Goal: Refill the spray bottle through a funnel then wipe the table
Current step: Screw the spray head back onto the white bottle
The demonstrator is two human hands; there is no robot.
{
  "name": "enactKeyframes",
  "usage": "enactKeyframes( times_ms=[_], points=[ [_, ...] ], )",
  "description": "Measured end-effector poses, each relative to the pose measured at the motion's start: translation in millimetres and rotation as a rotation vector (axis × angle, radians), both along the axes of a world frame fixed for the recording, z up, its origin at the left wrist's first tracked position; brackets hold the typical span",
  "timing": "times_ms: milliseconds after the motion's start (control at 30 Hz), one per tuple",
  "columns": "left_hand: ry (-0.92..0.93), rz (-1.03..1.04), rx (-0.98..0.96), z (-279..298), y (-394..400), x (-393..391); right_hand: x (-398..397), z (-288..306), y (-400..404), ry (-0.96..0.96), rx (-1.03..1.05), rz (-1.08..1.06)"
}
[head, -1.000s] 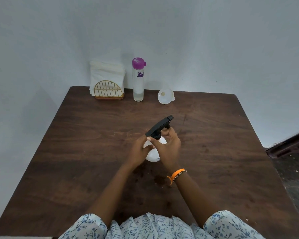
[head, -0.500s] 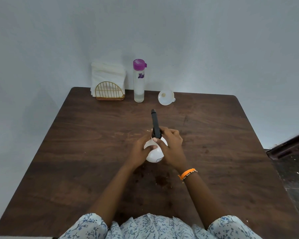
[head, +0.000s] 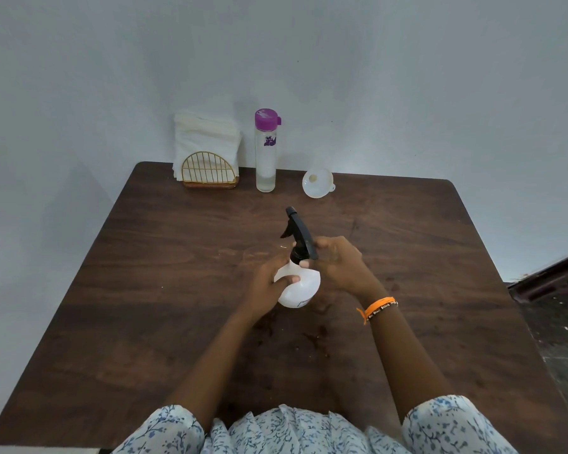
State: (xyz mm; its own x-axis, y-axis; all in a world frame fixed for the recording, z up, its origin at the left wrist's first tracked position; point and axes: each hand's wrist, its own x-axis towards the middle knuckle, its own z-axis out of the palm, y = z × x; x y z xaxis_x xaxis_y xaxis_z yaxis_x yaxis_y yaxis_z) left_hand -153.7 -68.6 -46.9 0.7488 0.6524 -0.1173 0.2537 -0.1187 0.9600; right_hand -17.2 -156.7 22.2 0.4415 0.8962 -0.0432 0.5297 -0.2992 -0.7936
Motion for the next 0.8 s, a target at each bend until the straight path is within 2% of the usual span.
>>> enactKeyframes(
  times_ms=[367, 533, 667, 800],
  points=[
    [-0.044, 0.036, -0.034, 1.0, -4.0, 0.2, -20.2, -10.2, -7.1, -0.271, 0.144, -0.196],
    [-0.043, 0.054, 0.006, 2.7, -6.0, 0.7, -32.3, -14.6, -1.4, -0.231, 0.186, -0.318],
    [-0.023, 0.047, 0.03, 4.9, -7.0, 0.0, -41.0, -16.4, 1.9, -0.084, 0.274, -0.357],
    [-0.047, 0.053, 0.038, 6.8, -6.7, -0.1, -35.0, -22.1, -0.8, -0.173, 0.26, -0.325]
  ],
)
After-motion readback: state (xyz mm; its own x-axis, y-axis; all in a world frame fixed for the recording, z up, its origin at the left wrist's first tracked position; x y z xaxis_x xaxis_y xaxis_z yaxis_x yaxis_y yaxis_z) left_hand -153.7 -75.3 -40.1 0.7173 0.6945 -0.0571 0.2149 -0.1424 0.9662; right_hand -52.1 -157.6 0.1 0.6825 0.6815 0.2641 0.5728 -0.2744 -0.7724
